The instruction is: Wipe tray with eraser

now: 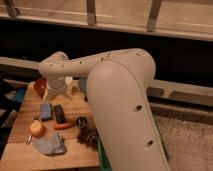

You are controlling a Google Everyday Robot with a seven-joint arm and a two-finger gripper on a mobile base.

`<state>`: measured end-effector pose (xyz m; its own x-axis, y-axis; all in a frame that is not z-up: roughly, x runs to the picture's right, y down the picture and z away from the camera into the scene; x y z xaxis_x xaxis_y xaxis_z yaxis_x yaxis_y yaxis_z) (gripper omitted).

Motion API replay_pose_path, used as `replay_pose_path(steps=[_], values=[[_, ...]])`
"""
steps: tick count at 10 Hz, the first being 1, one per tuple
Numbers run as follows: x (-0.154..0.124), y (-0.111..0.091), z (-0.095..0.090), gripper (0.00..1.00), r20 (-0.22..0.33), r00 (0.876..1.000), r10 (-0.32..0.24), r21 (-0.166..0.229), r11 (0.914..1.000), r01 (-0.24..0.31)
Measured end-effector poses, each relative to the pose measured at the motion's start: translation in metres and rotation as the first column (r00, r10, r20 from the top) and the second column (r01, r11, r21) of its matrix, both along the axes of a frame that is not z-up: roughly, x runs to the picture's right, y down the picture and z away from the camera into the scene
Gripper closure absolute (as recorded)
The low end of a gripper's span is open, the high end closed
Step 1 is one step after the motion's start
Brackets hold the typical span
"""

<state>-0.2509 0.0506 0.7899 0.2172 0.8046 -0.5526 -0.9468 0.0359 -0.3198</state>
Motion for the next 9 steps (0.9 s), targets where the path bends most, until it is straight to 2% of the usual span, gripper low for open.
replay_pose_path(steps=[2,6,9], values=[[-0.006,0.007,0.011,0.20,0.039,0.999,-0.001,-0.020,0.9998,0.002],[0.001,0.025,0.038,0.20,0.019,0.998,0.059,-0.088,0.9945,-0.057],[-0.007,0.033,0.055,0.20,-0.017,0.999,0.042,-0.116,0.9923,-0.044]])
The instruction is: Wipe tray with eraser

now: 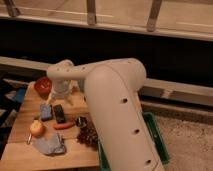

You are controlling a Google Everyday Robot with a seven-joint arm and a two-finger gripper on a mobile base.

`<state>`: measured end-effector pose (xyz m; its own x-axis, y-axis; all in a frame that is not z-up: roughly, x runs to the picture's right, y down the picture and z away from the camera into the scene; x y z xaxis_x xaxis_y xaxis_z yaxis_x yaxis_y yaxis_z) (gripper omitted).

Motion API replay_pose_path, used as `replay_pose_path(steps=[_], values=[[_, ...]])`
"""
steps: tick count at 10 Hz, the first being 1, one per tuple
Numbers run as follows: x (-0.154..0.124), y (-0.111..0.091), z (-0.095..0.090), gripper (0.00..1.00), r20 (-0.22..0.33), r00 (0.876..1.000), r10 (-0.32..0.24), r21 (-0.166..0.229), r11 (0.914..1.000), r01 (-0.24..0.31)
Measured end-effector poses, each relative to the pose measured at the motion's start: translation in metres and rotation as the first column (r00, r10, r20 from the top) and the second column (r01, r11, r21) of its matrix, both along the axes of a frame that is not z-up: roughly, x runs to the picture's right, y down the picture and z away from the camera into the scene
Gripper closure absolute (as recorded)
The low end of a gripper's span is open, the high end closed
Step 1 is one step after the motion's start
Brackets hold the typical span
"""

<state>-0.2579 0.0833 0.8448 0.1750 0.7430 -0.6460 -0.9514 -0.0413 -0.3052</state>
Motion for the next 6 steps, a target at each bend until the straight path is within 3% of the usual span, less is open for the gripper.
replay_pose_path(steps=[6], values=[[-0.005,0.022,0.031,0.20,-0.043,0.999,-0.029,-0.077,0.9967,0.026]])
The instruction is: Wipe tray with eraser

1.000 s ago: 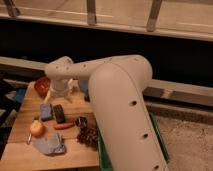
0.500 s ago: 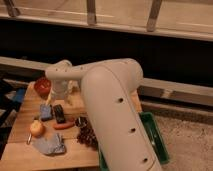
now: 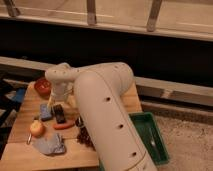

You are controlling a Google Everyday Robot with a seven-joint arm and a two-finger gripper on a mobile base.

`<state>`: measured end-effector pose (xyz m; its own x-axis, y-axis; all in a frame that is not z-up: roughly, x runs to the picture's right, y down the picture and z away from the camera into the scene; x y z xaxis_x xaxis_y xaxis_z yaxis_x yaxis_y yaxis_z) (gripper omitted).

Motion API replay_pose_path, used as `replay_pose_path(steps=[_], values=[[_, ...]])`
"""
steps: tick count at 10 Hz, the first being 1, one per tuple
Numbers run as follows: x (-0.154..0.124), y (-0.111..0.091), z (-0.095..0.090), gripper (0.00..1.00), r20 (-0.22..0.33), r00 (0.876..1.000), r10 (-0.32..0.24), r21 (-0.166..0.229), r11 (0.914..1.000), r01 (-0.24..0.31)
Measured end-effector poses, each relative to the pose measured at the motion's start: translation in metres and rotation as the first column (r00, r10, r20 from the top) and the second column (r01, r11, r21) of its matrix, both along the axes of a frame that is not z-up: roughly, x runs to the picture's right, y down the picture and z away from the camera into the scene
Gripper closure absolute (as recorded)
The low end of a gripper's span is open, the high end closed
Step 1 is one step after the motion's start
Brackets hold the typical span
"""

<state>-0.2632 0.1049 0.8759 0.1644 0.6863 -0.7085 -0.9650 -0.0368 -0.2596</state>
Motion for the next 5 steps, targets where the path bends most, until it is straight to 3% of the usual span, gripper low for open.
replay_pose_path(steps=[3,5], values=[[0.000,0.009,0.013,0.20,-0.023,1.000,-0.011,-0.033,0.9994,0.011],[0.005,0.007,0.018,0.20,-0.047,0.999,-0.005,-0.032,0.9995,0.003]])
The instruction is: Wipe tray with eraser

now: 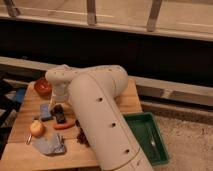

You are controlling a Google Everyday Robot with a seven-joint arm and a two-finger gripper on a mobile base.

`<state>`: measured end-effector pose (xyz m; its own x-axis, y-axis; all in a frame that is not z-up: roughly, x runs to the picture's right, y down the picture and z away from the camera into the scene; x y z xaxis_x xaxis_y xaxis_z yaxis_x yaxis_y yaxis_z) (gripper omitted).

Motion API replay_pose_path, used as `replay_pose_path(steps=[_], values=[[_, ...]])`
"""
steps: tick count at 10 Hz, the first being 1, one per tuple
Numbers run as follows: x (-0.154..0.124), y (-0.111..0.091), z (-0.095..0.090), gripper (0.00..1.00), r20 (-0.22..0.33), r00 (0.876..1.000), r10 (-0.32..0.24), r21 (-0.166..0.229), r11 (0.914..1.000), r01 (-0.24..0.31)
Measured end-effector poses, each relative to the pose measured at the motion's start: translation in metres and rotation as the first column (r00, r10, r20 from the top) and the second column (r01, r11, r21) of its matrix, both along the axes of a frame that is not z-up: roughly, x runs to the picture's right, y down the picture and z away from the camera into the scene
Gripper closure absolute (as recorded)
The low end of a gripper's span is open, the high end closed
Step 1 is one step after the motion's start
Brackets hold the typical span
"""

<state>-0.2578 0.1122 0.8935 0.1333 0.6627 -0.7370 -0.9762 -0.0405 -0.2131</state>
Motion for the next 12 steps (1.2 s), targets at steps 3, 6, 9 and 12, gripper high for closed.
replay_pose_path(steps=[3,6,9,12], values=[[0.026,-0.024,0.001,0.20,-0.036,0.998,0.053,0.038,0.9980,-0.051],[0.021,-0.023,0.000,0.20,-0.025,0.997,0.071,0.036,0.9969,-0.070],[0.009,-0.021,-0.003,0.20,0.007,0.997,0.077,0.032,0.9966,-0.077],[0.004,-0.015,-0.003,0.20,0.022,0.997,0.077,0.017,0.9968,-0.078]])
